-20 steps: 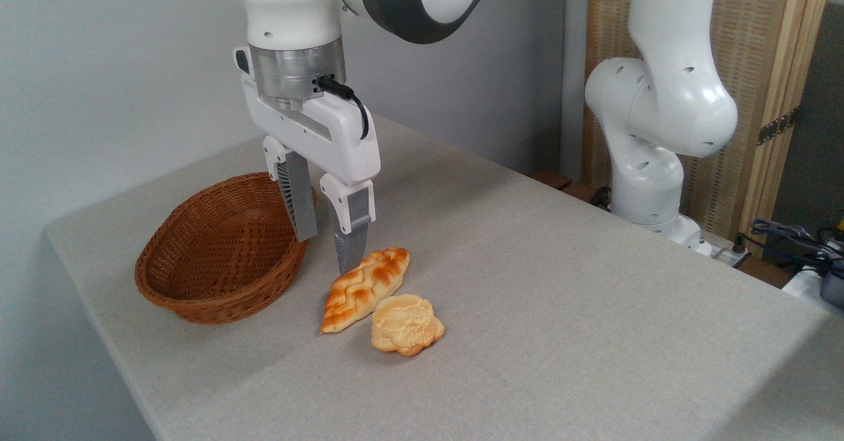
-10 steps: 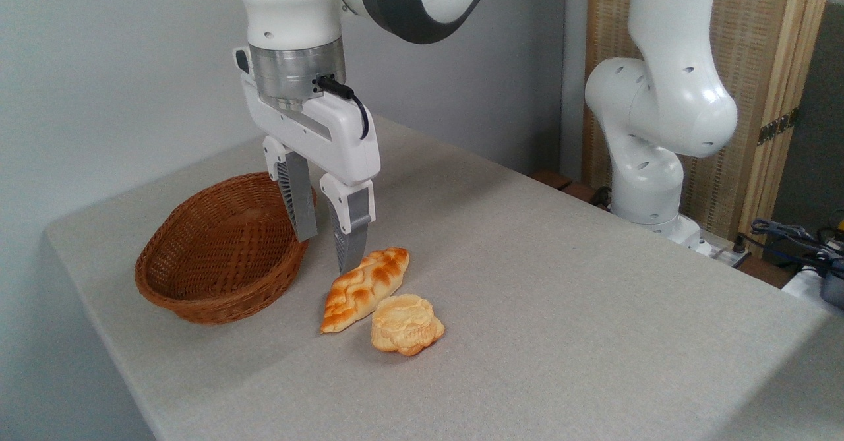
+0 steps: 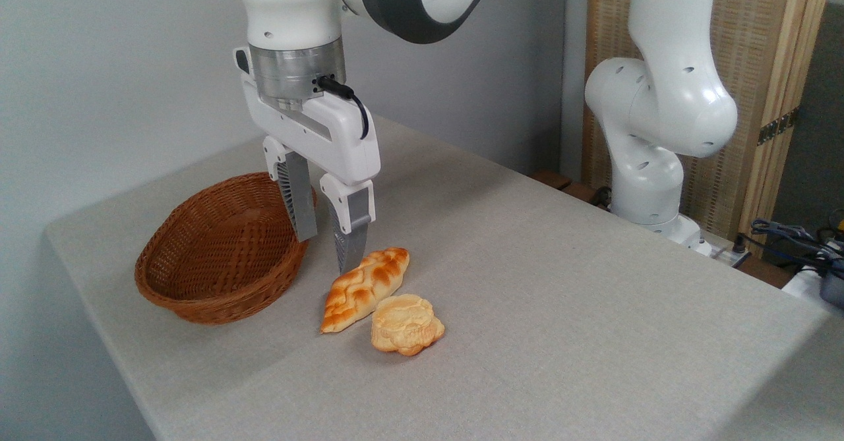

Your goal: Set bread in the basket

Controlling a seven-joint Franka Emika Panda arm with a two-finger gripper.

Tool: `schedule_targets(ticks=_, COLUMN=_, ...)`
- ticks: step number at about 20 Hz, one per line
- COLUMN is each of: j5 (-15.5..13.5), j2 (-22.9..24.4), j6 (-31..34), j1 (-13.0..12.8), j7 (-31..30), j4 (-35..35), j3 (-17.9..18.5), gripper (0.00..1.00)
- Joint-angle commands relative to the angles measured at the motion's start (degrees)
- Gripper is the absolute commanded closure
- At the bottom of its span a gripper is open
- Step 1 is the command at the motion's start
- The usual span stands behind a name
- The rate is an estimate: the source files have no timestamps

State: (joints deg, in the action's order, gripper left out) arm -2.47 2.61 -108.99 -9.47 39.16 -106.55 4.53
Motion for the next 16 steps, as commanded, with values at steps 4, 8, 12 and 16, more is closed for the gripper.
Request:
schedule_targets(ticks=4, j5=-0.96, j2=0.20, j6=2.82, j1=-0.11, j7=0.48, j4=0.99, j3=0.21, gripper=0.00)
schedule_targets(ticks=8, j5=-0.96, j2=0.29, j6=2.91, j1=-0.11, j7=0.57, j4=0.99, j3=0.30, gripper=0.00)
schedule_targets(ticks=12, j5=-0.96, j2=0.29, j6=4.48, j1=-0.11, j7=0.65, j4=0.99, j3=0.12, gripper=0.00)
schedule_targets(ticks=16, j5=-1.05, j2=-0.33, j6=6.60, j1=-0.20, j7=0.48, j4=0.90, j3=-0.84, gripper=0.00)
